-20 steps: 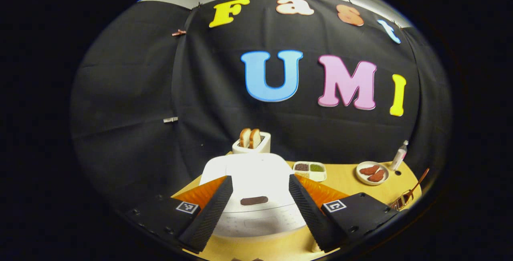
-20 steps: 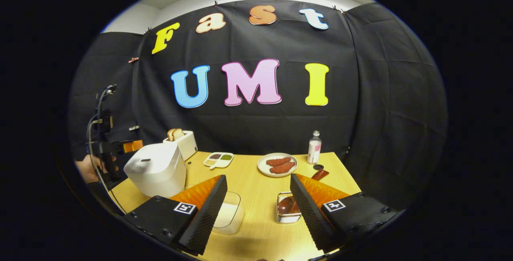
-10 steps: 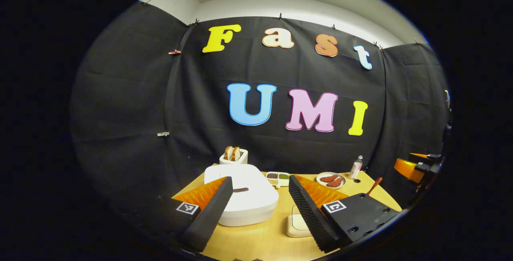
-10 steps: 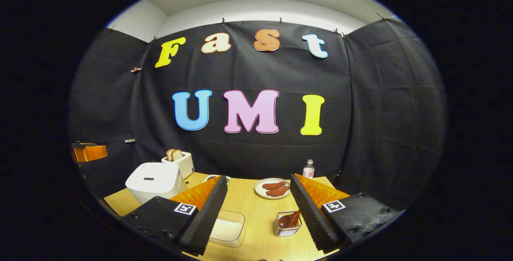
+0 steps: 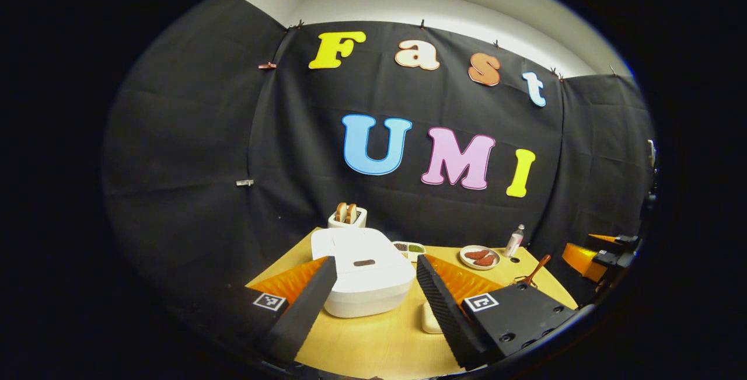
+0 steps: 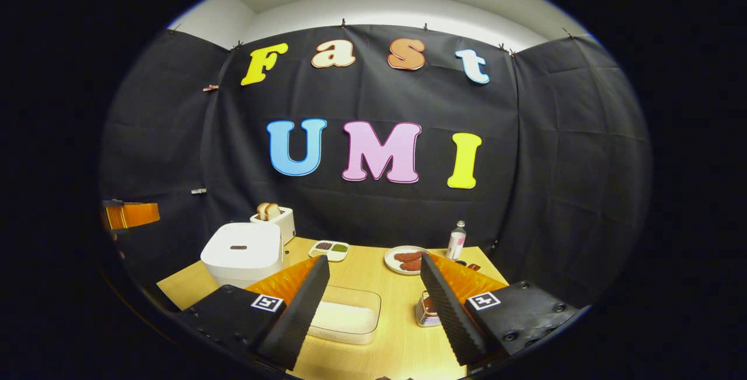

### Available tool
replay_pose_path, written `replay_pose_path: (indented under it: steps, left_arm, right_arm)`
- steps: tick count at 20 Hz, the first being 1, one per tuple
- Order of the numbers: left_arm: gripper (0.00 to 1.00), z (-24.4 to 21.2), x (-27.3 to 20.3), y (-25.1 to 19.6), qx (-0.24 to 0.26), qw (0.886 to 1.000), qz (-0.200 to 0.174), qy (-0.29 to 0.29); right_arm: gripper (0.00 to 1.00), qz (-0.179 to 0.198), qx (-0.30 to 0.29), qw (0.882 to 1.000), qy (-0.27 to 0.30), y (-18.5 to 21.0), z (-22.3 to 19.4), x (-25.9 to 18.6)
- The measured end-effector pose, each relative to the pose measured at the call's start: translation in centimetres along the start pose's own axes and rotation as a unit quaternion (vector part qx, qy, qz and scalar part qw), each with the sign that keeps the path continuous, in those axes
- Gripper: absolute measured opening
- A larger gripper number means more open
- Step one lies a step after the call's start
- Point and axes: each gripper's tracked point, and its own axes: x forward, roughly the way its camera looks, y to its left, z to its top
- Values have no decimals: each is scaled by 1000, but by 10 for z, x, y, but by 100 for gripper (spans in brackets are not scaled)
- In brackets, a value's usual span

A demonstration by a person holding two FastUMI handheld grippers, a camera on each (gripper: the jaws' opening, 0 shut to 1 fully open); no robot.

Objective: Close the left gripper, press the button to open the rice cooker; take a wooden spoon from the chopstick holder with the right hand, scoop a spoonful of rice and pour it into the rice cooker, then put the wooden spoon back into the chopstick holder.

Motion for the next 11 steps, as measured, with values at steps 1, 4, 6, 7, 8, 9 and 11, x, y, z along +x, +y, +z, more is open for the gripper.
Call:
replay_pose_path:
  steps: [1, 4, 6, 7, 8, 9, 11]
  left_arm:
    - [95, -1, 0, 0, -1, 1000, -2, 1]
    - [95, -1, 3, 0, 16, 1000, -5, 1]
    - [95, -1, 3, -1, 29, 1000, -6, 1]
    - [95, 1, 3, -3, 35, 999, -9, 0]
    - [95, 1, 3, -2, 39, 999, -9, -1]
    - [95, 1, 3, -2, 42, 999, -10, -1]
    - [95, -1, 4, -2, 45, 999, -10, 3]
  right_arm:
    - [98, -3, -1, 1000, -1, -3, 1, -1]
    - [98, -13, 10, 1000, 1, -9, 2, -2]
    - [98, -23, 23, 999, 2, -17, 3, -3]
    - [99, -28, 29, 999, 3, -19, 2, -3]
    - [99, -31, 31, 999, 6, -22, 0, -3]
    - [98, -34, 30, 999, 7, -23, 0, -3]
    - [99, -36, 27, 999, 8, -26, -1, -3]
